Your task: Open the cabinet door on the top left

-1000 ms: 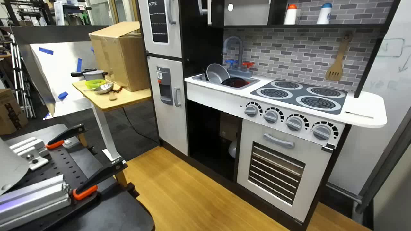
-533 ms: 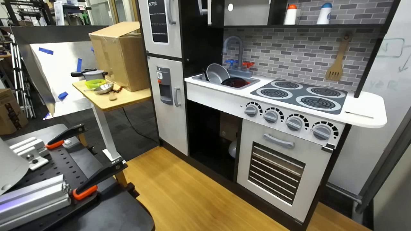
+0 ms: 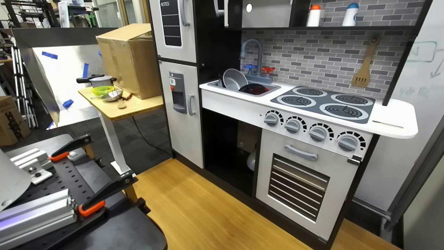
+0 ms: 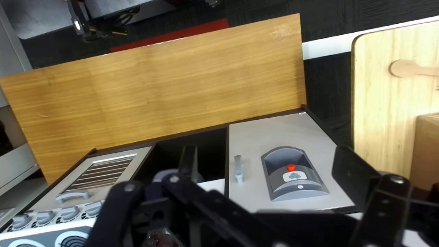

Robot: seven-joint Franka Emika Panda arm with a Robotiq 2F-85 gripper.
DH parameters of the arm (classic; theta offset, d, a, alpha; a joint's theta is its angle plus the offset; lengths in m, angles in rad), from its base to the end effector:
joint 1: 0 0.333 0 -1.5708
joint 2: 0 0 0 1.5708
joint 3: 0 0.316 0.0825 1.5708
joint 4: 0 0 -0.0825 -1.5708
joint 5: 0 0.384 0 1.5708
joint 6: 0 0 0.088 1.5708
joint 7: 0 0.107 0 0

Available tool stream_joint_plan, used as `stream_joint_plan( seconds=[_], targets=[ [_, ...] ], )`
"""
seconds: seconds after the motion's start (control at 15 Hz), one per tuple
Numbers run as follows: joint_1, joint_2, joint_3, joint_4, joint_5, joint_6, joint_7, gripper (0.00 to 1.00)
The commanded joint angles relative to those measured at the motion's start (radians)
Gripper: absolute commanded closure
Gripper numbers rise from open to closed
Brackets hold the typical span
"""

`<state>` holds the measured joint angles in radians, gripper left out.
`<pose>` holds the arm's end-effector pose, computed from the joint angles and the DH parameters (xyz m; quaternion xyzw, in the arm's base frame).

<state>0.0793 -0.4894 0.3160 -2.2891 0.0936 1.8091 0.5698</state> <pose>0.3711 0.1787 0.5264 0.9928 -0.1162 0.0082 0.0271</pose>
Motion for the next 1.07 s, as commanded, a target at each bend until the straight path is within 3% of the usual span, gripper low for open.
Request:
stream_joint_plan(
  seconds=[0.0, 0.73, 1.0],
  targets=[
    [0.011, 0.002, -0.009, 0.002, -0.005, -0.002, 0.005, 0.00],
    [0.007, 0.004, -0.005, -0.001, -0.013, 0.006, 0.013, 0.00],
    [-0.005, -0.002, 0.005, -0.032, -0.079, 0.152, 0.026, 0.00]
  ],
)
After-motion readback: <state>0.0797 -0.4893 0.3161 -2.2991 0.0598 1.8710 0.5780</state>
